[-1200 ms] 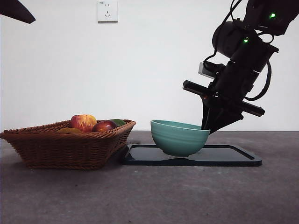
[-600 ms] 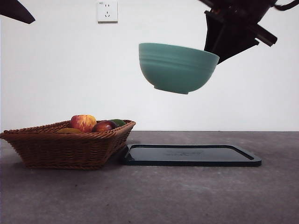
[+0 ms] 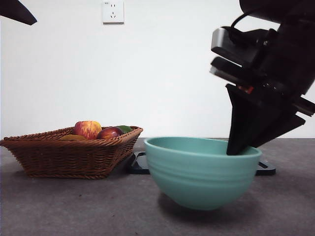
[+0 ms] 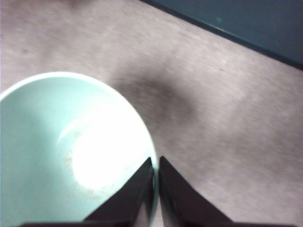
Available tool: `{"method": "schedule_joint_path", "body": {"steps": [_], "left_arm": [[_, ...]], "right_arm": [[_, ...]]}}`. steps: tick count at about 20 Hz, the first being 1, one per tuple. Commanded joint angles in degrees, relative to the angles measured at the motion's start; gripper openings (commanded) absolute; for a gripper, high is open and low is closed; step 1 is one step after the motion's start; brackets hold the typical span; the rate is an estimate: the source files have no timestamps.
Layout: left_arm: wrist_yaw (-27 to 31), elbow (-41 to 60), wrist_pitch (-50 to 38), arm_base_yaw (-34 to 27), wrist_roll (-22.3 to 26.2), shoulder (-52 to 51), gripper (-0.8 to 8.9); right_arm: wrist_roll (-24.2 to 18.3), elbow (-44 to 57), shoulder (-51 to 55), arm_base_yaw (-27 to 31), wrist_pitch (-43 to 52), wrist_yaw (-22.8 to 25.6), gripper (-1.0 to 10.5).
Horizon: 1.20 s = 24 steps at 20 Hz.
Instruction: Pick up the wifruite, put it on the bowl, pick up the plate, put it on desk
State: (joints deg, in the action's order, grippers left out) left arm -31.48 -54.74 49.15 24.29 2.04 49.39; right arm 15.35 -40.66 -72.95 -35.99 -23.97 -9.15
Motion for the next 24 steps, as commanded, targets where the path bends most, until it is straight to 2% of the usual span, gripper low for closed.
{"method": "schedule_joint_path", "body": {"steps": [1, 7, 10, 24], "left_arm": [[-0.3, -0.6, -0.3, 0.3, 0.5, 0.3, 3.12], [-0.3, -0.6, -0.2, 0.3, 0.5, 0.3, 3.12], [-0.3, -0.6, -0.2, 0.3, 0.5, 0.3, 3.12], [-0.3, -0.6, 0.0, 0.3, 0.5, 0.3, 3.12]], "right_arm": [[0.7, 0.3, -0.4, -0.4, 1.0, 0.9, 0.1], [0.7, 0.4, -0.4, -0.7, 1.7, 1.9, 0.4], [0.7, 0.4, -0.4, -0.7, 1.7, 1.9, 2.6], [0.7, 0.4, -0.4, -0.7, 1.7, 1.7, 2.7]]}}
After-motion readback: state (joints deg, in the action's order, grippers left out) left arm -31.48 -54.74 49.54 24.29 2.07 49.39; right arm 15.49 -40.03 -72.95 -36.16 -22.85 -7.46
